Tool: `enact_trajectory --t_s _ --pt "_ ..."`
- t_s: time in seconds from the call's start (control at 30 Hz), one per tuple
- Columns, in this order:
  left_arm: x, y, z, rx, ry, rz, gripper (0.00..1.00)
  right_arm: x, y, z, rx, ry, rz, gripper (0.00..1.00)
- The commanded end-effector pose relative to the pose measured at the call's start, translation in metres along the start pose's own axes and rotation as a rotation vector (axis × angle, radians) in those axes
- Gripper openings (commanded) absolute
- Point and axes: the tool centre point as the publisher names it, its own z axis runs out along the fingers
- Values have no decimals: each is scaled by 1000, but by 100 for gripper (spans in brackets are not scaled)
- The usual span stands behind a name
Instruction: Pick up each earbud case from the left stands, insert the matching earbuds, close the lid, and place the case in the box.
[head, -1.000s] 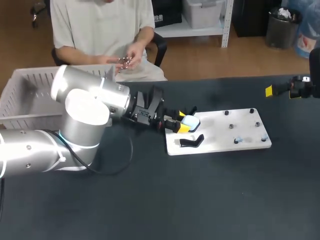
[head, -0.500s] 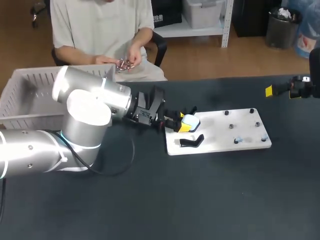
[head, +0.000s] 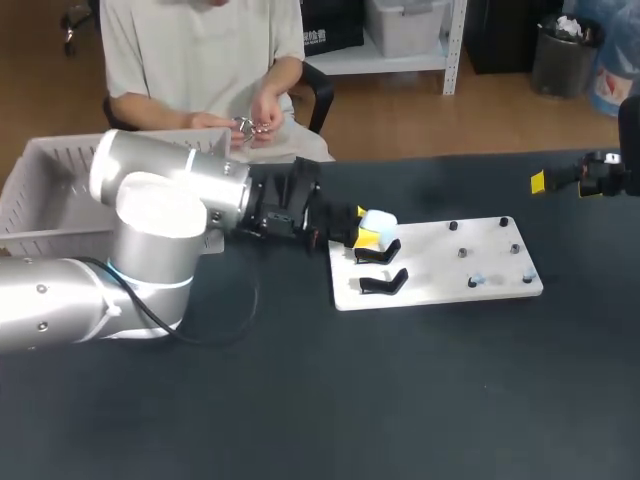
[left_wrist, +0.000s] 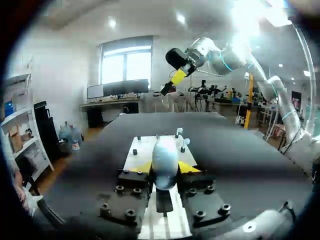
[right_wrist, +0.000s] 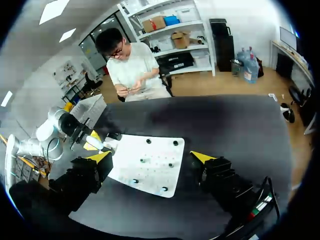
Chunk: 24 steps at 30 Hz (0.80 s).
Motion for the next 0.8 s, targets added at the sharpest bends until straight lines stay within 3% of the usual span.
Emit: enact_trajectory --t_s 0.03,0.37,0.8 --pt "-17 -27 -13 -97 -62 40 0 0 -1 0 -4 2 -1 100" --pt "-50 -48 -12 -103 -189 29 0 0 -1 0 -4 2 -1 100" --pt "-50 -48 -12 -103 -189 29 0 0 -1 0 -4 2 -1 100"
